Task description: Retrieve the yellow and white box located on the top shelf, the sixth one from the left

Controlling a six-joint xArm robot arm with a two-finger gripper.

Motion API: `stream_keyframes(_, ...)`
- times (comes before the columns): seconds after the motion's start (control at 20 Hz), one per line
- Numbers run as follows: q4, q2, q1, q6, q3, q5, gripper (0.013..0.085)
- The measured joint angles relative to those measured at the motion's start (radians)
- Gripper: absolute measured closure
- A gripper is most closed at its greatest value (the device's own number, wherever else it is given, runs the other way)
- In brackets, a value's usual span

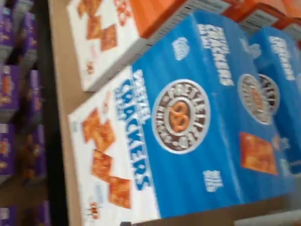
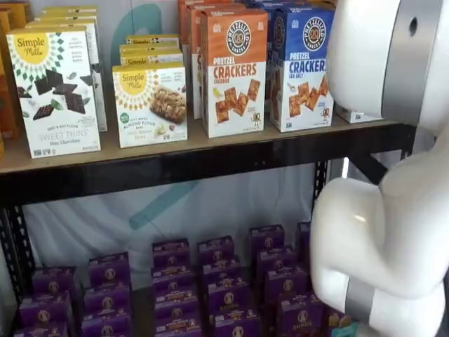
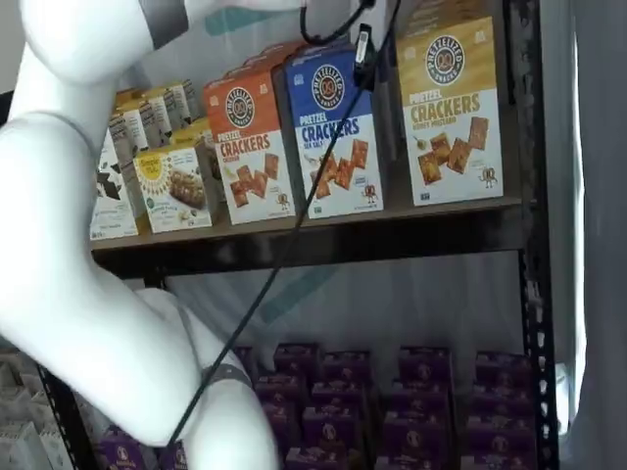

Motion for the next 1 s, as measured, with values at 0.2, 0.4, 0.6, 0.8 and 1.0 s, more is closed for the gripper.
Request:
stream_keyframes(0.2,0.012,0.003,0.041,-0.037,0.027,-0.143,0.013)
stream_keyframes(0.4,-0.013,0.037,0.069,-0.054,0.006,-0.2,0.013)
stream_keyframes(0.6,-0.069,0.08,0.093,-0.063,-0.035,-0.223,0.013)
stream_keyframes(0.8,-0.114,0.128,0.107,-0.055,-0.089,-0.214,0.013)
stream_keyframes(1.0,-0.19,0.195,0.117,-0.021,-0.187,-0.133,0.013)
